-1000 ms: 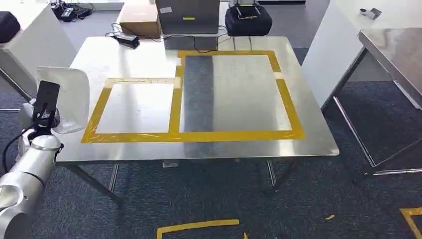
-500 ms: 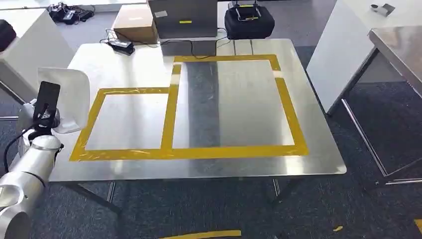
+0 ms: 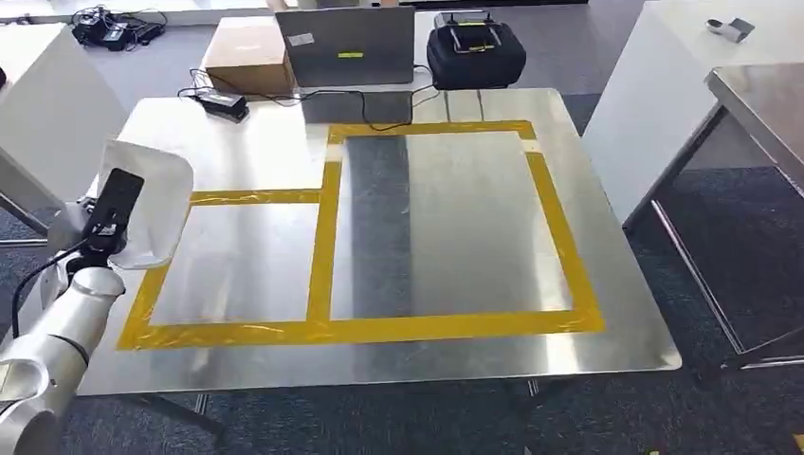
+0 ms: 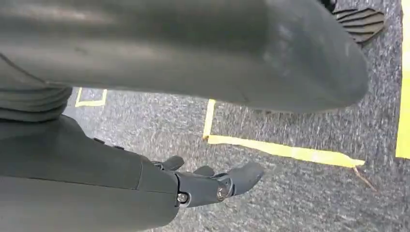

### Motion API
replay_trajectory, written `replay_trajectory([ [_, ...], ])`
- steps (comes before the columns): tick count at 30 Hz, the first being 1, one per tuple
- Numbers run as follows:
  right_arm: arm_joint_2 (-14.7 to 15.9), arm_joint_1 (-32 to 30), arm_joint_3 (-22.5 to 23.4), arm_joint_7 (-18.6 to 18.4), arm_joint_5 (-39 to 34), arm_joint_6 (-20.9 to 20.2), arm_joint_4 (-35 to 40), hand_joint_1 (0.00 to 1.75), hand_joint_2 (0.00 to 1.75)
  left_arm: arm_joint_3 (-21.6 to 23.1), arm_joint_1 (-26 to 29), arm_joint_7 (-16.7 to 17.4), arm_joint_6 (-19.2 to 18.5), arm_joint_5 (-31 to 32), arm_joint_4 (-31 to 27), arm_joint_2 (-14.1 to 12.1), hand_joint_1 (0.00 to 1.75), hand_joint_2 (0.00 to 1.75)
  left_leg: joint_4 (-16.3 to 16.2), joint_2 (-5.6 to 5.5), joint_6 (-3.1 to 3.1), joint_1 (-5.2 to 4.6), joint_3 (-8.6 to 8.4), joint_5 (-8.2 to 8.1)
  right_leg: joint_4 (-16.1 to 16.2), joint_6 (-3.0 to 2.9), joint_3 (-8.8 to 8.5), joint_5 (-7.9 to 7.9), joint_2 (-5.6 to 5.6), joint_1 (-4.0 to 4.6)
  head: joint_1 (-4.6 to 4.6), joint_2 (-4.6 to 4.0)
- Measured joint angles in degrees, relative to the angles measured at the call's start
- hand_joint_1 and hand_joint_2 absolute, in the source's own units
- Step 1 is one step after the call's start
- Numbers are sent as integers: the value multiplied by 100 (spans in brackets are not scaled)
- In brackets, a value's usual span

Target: Take the parts from the cabinet and place them on the table.

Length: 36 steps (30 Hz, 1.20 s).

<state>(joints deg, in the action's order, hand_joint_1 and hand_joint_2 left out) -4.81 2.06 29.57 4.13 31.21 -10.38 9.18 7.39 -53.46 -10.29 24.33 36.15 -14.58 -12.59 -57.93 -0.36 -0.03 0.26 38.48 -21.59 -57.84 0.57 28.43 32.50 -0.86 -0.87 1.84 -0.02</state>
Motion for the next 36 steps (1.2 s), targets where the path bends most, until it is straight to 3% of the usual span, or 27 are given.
replay_trajectory([
  [1, 0, 1, 0, 15, 4, 0, 0, 0, 0, 31, -12, -4, -29, 24, -7, 13, 175, 175, 4, 2, 46, -1, -37, -32, -189, 26, 71, 74, 22, 1, -9, 0],
  [2, 0, 5, -2, 22, 7, -13, 0, 0, 0, 59, -18, -9, -68, 55, -7, 20, 175, 175, 4, 9, 84, -1, -58, -60, -559, 52, 270, 238, 37, 1, -20, 0],
  [4, 0, -1, -2, 44, 7, -13, 0, 0, 0, 116, 5, -11, -167, 125, -2, 55, 175, 175, -1, 9, 114, -15, -90, -116, -1536, 83, 866, 591, 45, -1, -20, 0],
  [5, 2, -9, -2, 44, 9, -11, 0, 0, 0, 155, 37, -13, -202, 184, -2, 68, 175, 175, -11, 4, 117, -22, -114, -148, -1874, 84, 1123, 622, 45, 4, -20, 0],
  [6, 4, -13, -2, 46, 11, -7, 0, 0, 0, 195, 66, -18, -217, 241, 0, 90, 175, 175, -23, -5, 119, -27, -142, -179, -1882, 75, 1216, 485, 45, 6, -20, 0],
  [7, 7, -12, -2, 48, 11, -7, 0, 0, 0, 240, 89, -33, -245, 310, 0, 105, 175, 175, -39, -12, 112, -28, -179, -216, -1609, 55, 1173, 202, 46, 9, -20, 0],
  [9, 11, -5, -2, 50, 11, -4, 0, 0, 0, 313, 89, -94, -260, 404, -4, 136, 175, 175, -78, -21, 91, -31, -248, -285, -615, -5, 828, -455, 47, 29, -20, 0],
  [10, 13, -5, -2, 50, 11, -7, 0, 0, 0, 354, 92, -151, -267, 429, -9, 162, 175, 175, -88, -21, 77, -26, -261, -314, -209, -62, 691, -582, 52, 51, -22, 0],
  [11, 17, -1, -2, 48, 13, -4, 0, 0, 0, 394, 89, -221, -271, 472, -4, 190, 175, 175, -118, -39, 44, -66, -247, -334, -125, -80, 646, -534, 57, 75, -17, 0],
  [12, 15, -3, -2, 48, 13, -4, 0, 0, 0, 448, 96, -299, -278, 538, -4, 203, 175, 175, -129, -45, 50, -83, -239, -342, -109, -41, 627, -572, 51, 42, -11, 0],
  [17, 17, 5, -2, 50, 15, 9, 0, 0, 0, 700, 158, -629, -319, 826, -4, 419, 175, 175, -61, -45, -3, -68, -273, -310, -116, -86, 630, -560, 44, 63, -15, 0],
  [24, 15, 0, -2, 70, 20, 2, 0, 0, 0, 960, 231, -966, -510, 916, -7, 745, 175, 175, -35, -44, -36, -68, -288, -300, -118, -103, 627, -558, 41, 62, -15, 0],
  [36, 11, -5, -2, 52, 13, 24, 0, 0, 0, 1093, 380, -984, -636, 983, -4, 911, 175, 175, -40, -40, -36, -69, -287, -300, -115, -100, 623, -560, 41, 44, -15, 0],
])
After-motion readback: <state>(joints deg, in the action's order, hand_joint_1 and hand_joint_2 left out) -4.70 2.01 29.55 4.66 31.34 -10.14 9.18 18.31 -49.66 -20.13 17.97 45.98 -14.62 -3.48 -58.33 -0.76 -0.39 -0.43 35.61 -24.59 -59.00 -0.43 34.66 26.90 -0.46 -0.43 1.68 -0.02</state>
